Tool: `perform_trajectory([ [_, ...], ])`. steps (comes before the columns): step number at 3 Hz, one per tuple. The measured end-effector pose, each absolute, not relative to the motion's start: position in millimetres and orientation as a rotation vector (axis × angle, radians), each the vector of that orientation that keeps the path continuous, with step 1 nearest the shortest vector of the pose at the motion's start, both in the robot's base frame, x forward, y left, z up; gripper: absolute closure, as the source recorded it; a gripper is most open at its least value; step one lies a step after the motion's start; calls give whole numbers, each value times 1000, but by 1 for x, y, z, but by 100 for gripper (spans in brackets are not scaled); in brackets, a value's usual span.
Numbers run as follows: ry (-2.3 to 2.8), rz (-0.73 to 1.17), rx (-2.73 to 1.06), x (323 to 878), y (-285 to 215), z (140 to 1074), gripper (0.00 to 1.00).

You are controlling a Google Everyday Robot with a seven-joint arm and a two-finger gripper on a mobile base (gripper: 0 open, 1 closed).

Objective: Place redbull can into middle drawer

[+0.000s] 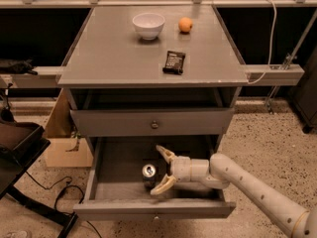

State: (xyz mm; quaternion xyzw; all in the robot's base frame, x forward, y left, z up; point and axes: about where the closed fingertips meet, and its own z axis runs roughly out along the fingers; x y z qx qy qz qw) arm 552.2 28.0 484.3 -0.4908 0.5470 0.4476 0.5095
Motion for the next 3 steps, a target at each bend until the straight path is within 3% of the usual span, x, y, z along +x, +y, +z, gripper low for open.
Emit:
perform_trajectory([
  [3,1353,899,-1538,469,-9,550,0],
])
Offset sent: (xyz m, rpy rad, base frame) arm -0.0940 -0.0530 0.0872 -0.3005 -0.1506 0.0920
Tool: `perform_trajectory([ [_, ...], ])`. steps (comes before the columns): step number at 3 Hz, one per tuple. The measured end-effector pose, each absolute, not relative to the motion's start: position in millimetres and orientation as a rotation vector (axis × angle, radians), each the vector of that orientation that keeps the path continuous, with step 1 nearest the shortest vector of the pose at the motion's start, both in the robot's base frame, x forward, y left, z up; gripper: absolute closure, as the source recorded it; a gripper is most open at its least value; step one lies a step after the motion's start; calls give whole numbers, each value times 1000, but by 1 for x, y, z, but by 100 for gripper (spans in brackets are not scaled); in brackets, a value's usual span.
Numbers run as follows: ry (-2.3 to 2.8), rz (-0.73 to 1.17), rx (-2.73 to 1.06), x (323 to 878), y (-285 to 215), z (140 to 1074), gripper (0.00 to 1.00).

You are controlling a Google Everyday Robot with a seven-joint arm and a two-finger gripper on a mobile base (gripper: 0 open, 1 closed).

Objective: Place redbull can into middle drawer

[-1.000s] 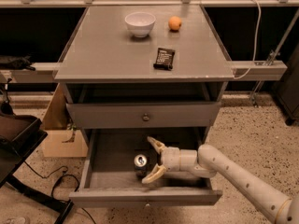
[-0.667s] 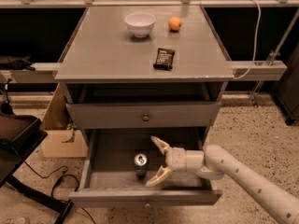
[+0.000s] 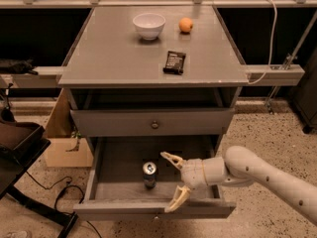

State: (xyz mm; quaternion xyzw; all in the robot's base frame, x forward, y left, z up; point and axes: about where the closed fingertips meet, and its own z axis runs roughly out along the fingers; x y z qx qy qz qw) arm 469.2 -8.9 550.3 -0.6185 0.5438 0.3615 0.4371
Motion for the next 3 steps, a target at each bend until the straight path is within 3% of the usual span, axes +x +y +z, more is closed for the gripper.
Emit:
perform_trajectory([
  [1,1461,759,-1744,442,-40,582,0],
  [3,1651,464,-1750,412,-122,650,0],
])
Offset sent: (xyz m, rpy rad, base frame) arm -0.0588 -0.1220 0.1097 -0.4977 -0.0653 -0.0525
